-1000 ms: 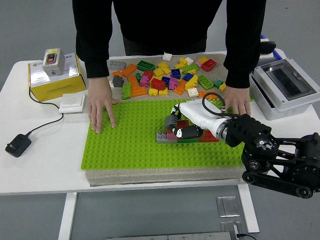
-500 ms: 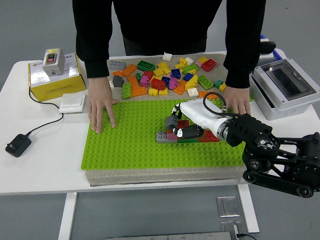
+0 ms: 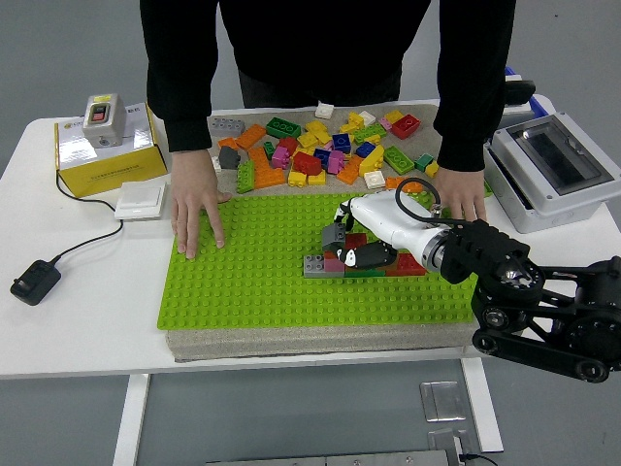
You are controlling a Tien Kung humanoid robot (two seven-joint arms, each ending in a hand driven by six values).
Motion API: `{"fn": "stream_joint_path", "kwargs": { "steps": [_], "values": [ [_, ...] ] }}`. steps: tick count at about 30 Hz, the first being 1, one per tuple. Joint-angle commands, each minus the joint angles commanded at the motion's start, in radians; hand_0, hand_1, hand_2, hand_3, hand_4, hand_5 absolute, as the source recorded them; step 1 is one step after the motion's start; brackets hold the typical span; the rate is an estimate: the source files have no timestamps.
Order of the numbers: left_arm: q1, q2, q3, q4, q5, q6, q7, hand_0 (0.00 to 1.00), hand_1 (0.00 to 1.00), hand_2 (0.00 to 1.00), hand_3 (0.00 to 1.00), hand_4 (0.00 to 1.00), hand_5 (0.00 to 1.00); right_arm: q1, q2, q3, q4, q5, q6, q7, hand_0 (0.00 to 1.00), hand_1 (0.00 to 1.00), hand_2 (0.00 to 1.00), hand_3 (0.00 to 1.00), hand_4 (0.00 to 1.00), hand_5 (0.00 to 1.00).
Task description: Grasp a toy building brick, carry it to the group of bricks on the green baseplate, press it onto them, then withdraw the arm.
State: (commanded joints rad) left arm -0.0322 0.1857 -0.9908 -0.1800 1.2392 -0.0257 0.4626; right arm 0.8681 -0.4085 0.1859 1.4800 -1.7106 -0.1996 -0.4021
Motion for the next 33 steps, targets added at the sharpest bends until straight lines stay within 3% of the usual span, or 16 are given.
{"fn": "stream_joint_path", "kwargs": {
  "steps": [33],
  "values": [
    [0.002, -0.001, 0.004, 0.000, -0.004, 0.000, -0.009, 0.707, 0.667, 0.543, 0.676, 0.195, 0.690, 0.001, 0.008, -0.003, -0.032, 0.022, -0.009, 0.012, 0.040, 0.089, 0.594, 0.600, 0.653, 0.555]
  ]
}}
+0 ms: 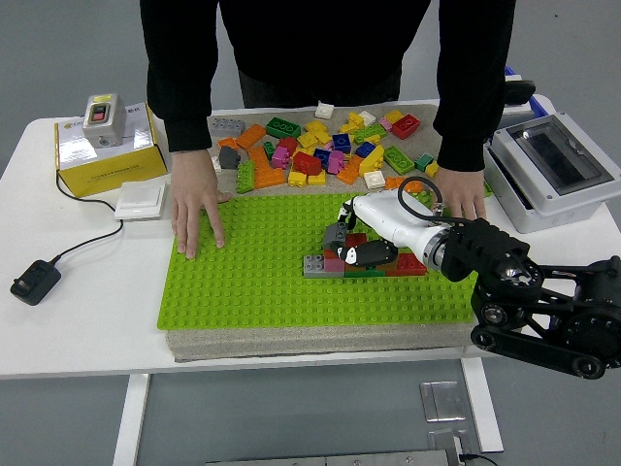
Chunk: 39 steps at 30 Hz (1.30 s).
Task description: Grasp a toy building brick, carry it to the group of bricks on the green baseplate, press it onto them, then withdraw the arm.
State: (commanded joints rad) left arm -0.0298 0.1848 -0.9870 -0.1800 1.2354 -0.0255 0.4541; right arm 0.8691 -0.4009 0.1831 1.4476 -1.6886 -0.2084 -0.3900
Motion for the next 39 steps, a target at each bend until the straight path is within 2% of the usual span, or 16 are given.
{"fn": "stream_joint_path", "kwargs": {
  "steps": [39],
  "values": [
    [-0.004, 0.002, 0.005, 0.000, -0.008, -0.004, 0.000, 0.705, 0.663, 0.538, 0.667, 0.194, 0.694, 0.004, -0.008, -0.001, 0.004, -0.002, -0.004, 0.004, 0.040, 0.090, 0.593, 0.602, 0.654, 0.563]
  ]
}}
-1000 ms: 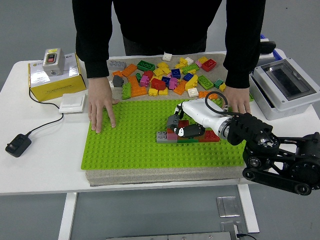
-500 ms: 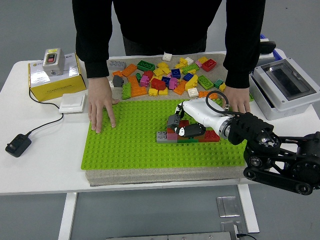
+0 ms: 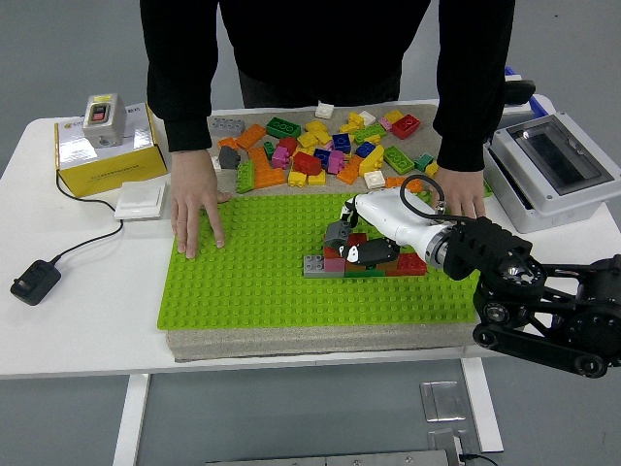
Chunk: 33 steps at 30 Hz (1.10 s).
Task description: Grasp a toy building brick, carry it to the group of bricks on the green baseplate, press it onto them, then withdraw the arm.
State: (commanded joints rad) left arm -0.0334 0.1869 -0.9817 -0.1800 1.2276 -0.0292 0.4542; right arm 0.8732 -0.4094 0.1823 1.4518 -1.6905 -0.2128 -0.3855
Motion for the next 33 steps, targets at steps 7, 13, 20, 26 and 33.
{"fn": "stream_joint_path", "kwargs": {
  "steps": [7, 13, 20, 26, 33],
  "values": [
    [-0.001, 0.000, 0.001, 0.000, 0.000, 0.002, -0.001, 0.704, 0.662, 0.535, 0.662, 0.191, 0.693, 0.001, 0.000, -0.002, 0.001, 0.000, -0.003, 0.002, 0.040, 0.090, 0.593, 0.601, 0.655, 0.562],
    [-0.001, 0.000, -0.002, 0.000, 0.002, 0.004, -0.001, 0.704, 0.663, 0.531, 0.660, 0.188, 0.695, 0.008, -0.002, -0.016, 0.002, 0.003, -0.003, 0.010, 0.039, 0.090, 0.593, 0.592, 0.656, 0.564],
    [-0.001, 0.001, -0.004, 0.000, 0.005, 0.005, -0.002, 0.703, 0.662, 0.532, 0.659, 0.186, 0.695, 0.021, -0.007, -0.023, 0.001, 0.003, -0.001, 0.029, 0.039, 0.090, 0.593, 0.592, 0.659, 0.561],
    [-0.001, 0.000, -0.002, 0.000, 0.004, 0.006, -0.004, 0.703, 0.663, 0.532, 0.659, 0.182, 0.698, 0.028, -0.010, -0.030, -0.002, 0.000, -0.001, 0.041, 0.039, 0.089, 0.593, 0.594, 0.662, 0.565],
    [-0.002, -0.001, -0.004, 0.000, 0.006, 0.006, -0.005, 0.702, 0.662, 0.529, 0.657, 0.173, 0.700, 0.040, -0.011, -0.050, -0.009, 0.000, -0.008, 0.062, 0.040, 0.092, 0.595, 0.591, 0.659, 0.562]
  ]
}}
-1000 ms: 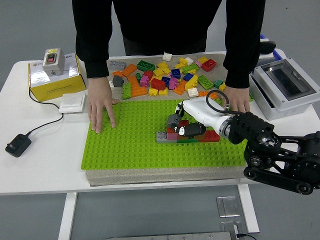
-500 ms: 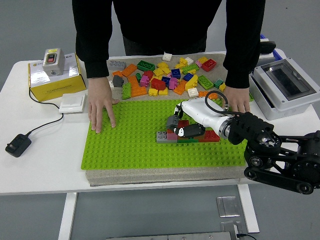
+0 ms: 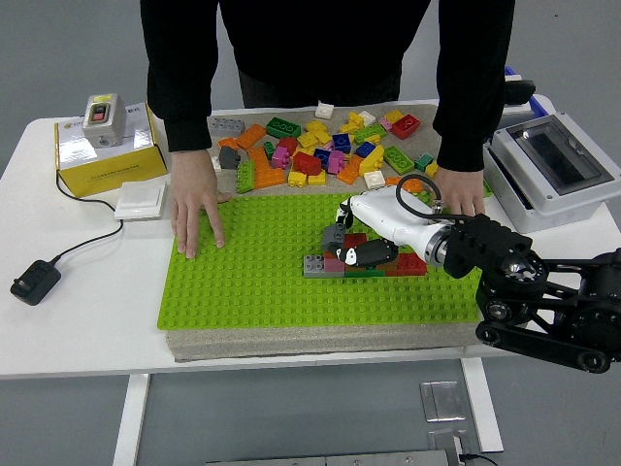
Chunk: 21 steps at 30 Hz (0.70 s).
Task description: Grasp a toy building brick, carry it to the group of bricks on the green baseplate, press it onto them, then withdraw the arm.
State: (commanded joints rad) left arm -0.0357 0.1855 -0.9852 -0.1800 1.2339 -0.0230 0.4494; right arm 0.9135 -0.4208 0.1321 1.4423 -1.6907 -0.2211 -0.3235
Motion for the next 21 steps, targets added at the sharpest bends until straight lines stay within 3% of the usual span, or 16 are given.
{"fn": "stream_joint_path", "kwargs": {
  "steps": [21],
  "values": [
    [-0.002, 0.000, -0.001, 0.000, 0.006, -0.003, 0.003, 0.702, 0.661, 0.530, 0.657, 0.169, 0.703, 0.021, 0.001, -0.018, -0.043, -0.022, -0.005, 0.036, 0.042, 0.095, 0.599, 0.590, 0.651, 0.549]
  ]
}}
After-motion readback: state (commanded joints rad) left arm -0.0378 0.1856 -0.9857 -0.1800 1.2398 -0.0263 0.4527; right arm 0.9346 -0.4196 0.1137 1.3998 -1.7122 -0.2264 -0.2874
